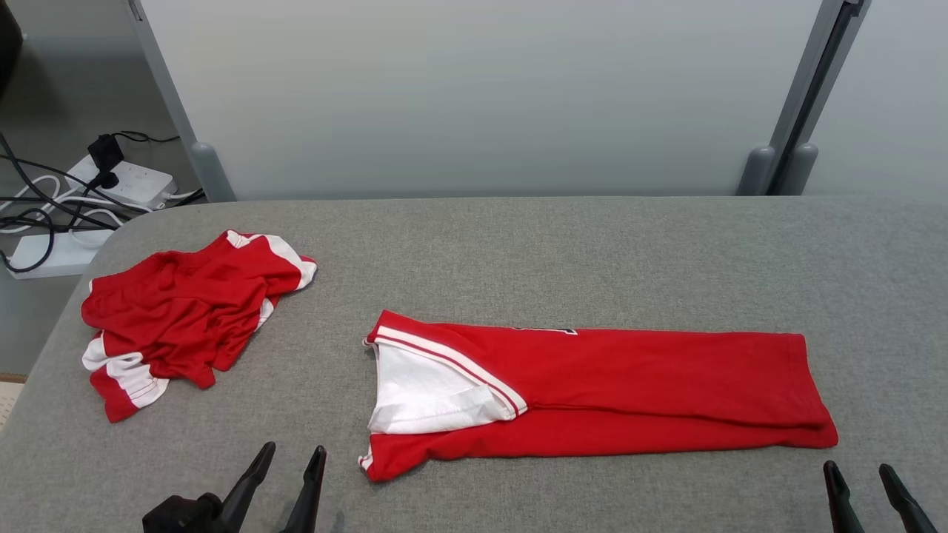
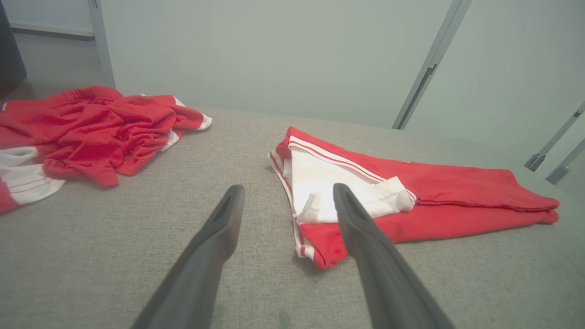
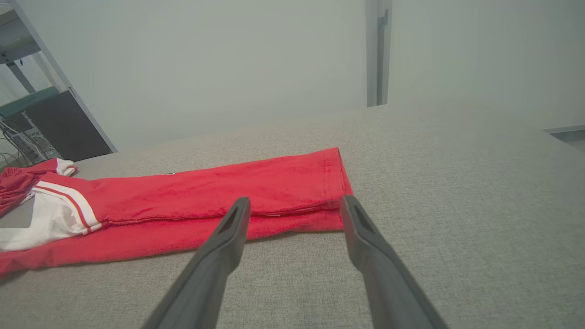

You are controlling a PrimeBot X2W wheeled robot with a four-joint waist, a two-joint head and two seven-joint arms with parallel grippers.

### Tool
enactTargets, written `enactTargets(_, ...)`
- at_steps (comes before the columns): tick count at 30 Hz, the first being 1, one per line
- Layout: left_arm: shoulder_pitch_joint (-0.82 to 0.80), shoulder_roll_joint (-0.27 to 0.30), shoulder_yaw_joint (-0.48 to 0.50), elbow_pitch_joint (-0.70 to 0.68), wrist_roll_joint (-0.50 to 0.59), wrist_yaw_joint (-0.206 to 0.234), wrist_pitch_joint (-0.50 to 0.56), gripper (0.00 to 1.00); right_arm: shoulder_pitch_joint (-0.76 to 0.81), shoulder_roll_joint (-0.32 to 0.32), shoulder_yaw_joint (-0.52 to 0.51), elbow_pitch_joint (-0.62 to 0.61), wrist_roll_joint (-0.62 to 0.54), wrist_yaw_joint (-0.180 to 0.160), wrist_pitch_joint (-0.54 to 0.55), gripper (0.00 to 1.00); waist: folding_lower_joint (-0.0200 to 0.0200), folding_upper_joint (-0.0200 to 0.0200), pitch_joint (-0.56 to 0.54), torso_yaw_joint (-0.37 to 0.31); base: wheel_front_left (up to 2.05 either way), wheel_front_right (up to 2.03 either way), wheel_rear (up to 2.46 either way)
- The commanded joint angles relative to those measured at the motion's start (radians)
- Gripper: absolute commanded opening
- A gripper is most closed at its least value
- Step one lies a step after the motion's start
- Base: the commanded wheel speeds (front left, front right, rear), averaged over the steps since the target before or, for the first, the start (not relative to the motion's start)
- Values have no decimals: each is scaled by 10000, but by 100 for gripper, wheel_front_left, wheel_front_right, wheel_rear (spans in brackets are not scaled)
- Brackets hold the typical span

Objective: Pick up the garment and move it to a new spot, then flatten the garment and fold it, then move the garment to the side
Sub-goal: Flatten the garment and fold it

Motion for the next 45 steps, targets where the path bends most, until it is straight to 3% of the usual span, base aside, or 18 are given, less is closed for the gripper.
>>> enactTargets(1,-479,211,312,-213,-28,-71,-91,100,-270,-347,167,-130,238,14,-135,100,0,-1,60,22,0,0,0)
enactTargets(12,-948,358,17,-637,23,-72,-91,100,-1821,-881,110,933,1741,14,-27,100,0,-1,924,89,0,0,0)
enactTargets(23,-1668,504,-289,-805,-46,-72,-91,100,-3641,-866,-286,2459,2245,14,1589,100,0,-1,2074,222,0,0,0)
enactTargets(34,-2146,642,-328,-850,-69,-72,-91,100,-4262,-652,-213,3306,2459,14,2688,100,0,-1,2661,304,0,0,0)
enactTargets(35,-2167,640,-327,-860,-70,-72,-91,100,-4271,-654,-188,3300,2471,14,2736,58,0,-1,2690,302,0,0,0)
enactTargets(37,-2210,636,-325,-890,-72,-72,-91,100,-4288,-670,-150,3260,2503,14,2770,0,0,-1,2742,292,0,0,0)
enactTargets(45,-2291,659,-331,-937,-147,-73,-91,100,-4222,-1031,-189,2813,2407,14,2317,0,0,-1,2762,213,0,0,0)
